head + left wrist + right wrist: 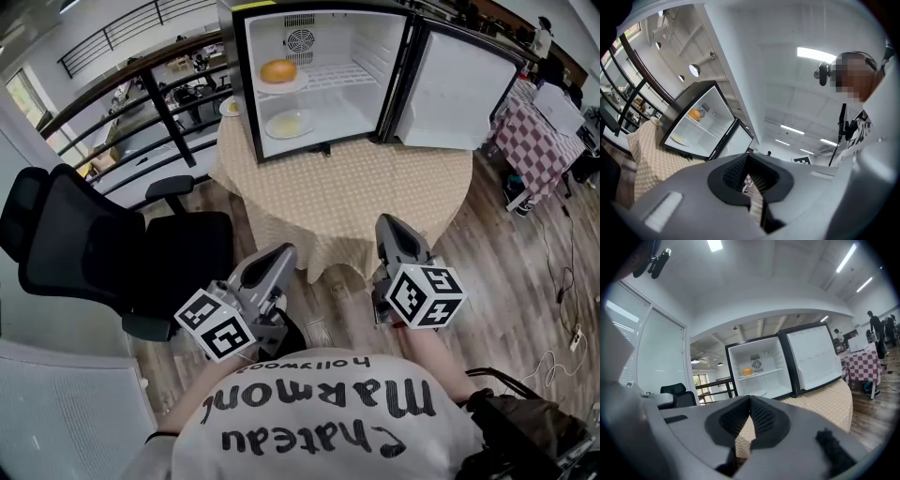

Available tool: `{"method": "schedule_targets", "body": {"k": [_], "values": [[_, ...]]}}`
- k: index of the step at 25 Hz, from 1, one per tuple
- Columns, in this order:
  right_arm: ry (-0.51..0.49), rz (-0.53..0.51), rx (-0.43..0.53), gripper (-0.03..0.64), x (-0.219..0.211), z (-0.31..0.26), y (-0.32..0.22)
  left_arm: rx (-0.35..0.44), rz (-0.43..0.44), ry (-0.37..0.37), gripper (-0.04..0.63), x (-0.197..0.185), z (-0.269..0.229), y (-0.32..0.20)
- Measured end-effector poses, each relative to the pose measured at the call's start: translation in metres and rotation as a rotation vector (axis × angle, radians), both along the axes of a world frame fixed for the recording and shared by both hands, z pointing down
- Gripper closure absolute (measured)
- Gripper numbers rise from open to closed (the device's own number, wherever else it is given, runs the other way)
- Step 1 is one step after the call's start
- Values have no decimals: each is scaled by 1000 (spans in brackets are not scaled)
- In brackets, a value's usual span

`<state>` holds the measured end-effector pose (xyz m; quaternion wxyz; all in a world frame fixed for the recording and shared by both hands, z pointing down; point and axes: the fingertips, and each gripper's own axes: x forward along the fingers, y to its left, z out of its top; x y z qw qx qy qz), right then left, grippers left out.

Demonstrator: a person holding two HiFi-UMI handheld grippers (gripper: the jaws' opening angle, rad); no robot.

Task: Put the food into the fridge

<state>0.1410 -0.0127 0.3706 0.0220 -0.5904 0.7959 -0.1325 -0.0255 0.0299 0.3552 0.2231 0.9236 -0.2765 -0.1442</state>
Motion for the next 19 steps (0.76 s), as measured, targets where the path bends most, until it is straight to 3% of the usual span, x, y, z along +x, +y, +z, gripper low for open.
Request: {"method": "schedule_targets", "body": {"k": [19], "values": [[0, -3, 0, 601, 10, 3, 0, -29, 23, 40, 592, 15, -3, 0]]}}
